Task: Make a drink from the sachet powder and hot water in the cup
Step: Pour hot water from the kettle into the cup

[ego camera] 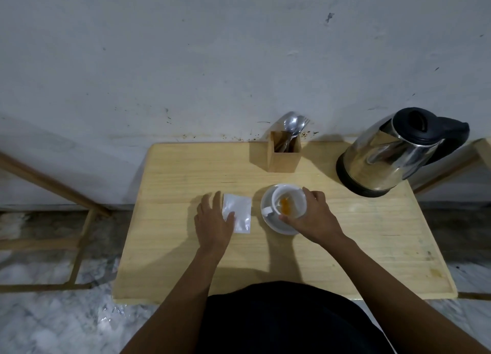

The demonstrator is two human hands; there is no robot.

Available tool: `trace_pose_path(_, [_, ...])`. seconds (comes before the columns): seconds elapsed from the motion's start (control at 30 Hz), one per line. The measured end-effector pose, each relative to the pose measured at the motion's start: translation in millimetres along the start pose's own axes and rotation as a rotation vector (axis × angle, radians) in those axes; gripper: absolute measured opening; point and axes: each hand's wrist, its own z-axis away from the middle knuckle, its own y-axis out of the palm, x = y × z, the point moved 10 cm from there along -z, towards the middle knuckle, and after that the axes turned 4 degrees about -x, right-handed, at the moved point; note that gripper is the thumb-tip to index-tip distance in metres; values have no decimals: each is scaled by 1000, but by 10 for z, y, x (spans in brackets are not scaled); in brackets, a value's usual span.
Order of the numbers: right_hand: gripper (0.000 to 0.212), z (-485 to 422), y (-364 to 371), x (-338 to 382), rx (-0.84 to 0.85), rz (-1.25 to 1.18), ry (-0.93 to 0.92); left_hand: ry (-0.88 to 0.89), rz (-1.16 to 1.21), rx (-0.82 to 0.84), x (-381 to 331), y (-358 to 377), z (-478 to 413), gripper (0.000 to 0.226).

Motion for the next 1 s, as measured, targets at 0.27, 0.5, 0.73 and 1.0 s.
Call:
trace_pose_path(0.27, [85, 8, -4, 16, -42, -22, -10, 294, -148, 86, -170, 278, 73, 34])
trace_pose_path(0.5, [87, 34, -2, -15, -62, 1, 20, 292, -139, 56, -242, 247, 27, 31])
trace_pose_path(0.73, [68, 118, -279, -92, -130, -202, -2, 190, 373, 165, -736, 148, 151, 45])
trace_pose_path(1.0, [14, 344, -1084, -226, -354, -382, -237, -16, 482, 272, -1018, 325, 322, 34])
